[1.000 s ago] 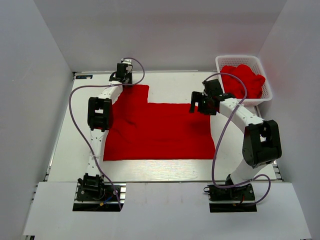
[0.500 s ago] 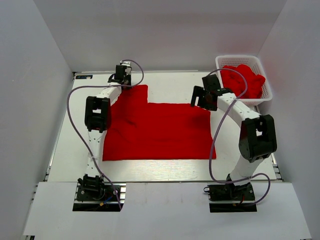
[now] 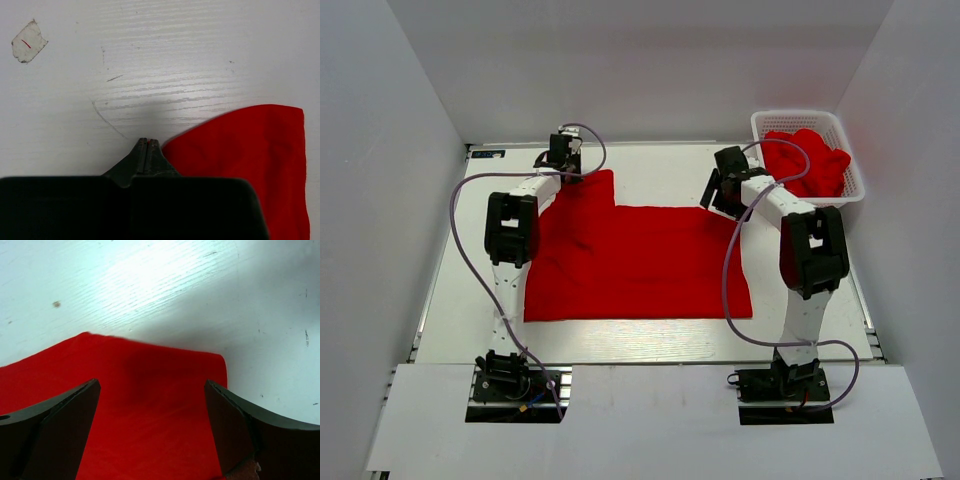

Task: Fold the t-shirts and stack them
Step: Grap the side of the flattened tshirt furthest away from the robot with both arms

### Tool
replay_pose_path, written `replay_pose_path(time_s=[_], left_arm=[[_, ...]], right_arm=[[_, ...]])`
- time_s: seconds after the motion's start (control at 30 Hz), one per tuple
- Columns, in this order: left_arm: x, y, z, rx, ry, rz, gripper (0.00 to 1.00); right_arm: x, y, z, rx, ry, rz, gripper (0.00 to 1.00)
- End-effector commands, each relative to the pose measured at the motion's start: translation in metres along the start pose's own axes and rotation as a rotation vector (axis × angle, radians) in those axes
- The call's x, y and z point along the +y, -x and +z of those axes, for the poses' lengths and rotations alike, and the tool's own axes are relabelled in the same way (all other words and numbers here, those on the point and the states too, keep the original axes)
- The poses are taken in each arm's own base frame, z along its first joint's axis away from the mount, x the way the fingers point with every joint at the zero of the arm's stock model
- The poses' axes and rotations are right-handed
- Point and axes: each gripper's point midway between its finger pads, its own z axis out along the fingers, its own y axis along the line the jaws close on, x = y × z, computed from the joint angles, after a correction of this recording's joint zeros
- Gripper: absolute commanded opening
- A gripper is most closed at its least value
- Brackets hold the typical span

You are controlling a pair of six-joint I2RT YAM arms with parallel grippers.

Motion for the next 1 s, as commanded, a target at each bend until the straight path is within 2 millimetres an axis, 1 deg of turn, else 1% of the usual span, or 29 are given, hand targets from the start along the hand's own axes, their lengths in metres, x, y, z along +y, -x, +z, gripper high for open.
replay_pose_path(time_s=[0.0,0.07,0.13,0.17,0.23,0.33,0.5,0.53,0.57,0.63,0.67,0.73,0.8,0.83,0.87,0.93,0.97], left_arm=[[-0.001,0.038,-0.03,-0.074,-0.024,-0.015,0.0],[-0.003,0.038,-0.03,-0.073,-0.036,-0.015,0.0],[-0.003,0.038,-0.03,-0.073,-0.036,-0.015,0.0],[-0.005,0.038,-0.03,-0.073,-0.047,-0.014,0.0],[-0.005,0.038,-0.03,-0.073,-0.047,-0.014,0.0],[-0.005,0.036,-0.03,-0.064,-0.046,-0.005,0.0],[-0.006,0.035,-0.028,-0.063,-0.055,-0.004,0.0],[-0.006,0.031,-0.025,-0.054,-0.054,-0.004,0.0],[-0.006,0.031,-0.025,-0.054,-0.054,-0.004,0.0],[-0.006,0.033,-0.026,-0.054,-0.054,-0.004,0.0],[-0.006,0.027,-0.025,-0.042,-0.053,-0.004,0.0],[-0.006,0.027,-0.025,-0.042,-0.053,-0.003,0.0],[-0.006,0.029,-0.027,-0.049,-0.054,-0.004,0.0],[-0.006,0.029,-0.027,-0.049,-0.054,-0.004,0.0],[0.0,0.029,-0.026,-0.049,-0.047,-0.009,0.0],[0.0,0.029,-0.026,-0.049,-0.047,-0.009,0.0],[0.0,0.029,-0.026,-0.049,-0.047,-0.009,0.0]], right_arm=[[-0.004,0.011,0.008,-0.014,-0.032,0.039,0.9],[-0.006,0.009,0.014,-0.003,-0.033,0.028,0.9],[-0.004,0.005,0.019,0.009,-0.024,0.015,0.9],[-0.003,0.008,0.022,0.0,-0.011,-0.007,0.9],[0.0,0.005,0.027,0.009,-0.001,-0.019,0.9],[-0.002,0.003,0.031,0.014,-0.004,-0.055,0.9],[-0.012,-0.004,0.039,0.026,-0.044,-0.065,0.9],[-0.013,-0.006,0.039,0.03,-0.048,-0.067,0.9],[-0.014,-0.009,0.043,0.038,-0.052,-0.072,0.9],[-0.016,-0.009,0.044,0.039,-0.065,-0.064,0.9],[-0.017,-0.01,0.048,0.041,-0.073,-0.059,0.9],[-0.019,-0.012,0.052,0.048,-0.082,-0.05,0.9],[-0.016,-0.011,0.052,0.045,-0.077,-0.05,0.9],[-0.017,-0.008,0.053,0.041,-0.08,-0.044,0.9],[-0.014,-0.006,0.052,0.036,-0.071,-0.04,0.9],[-0.012,0.001,0.053,0.026,-0.066,-0.033,0.9],[-0.011,0.001,0.052,0.026,-0.065,-0.031,0.9]])
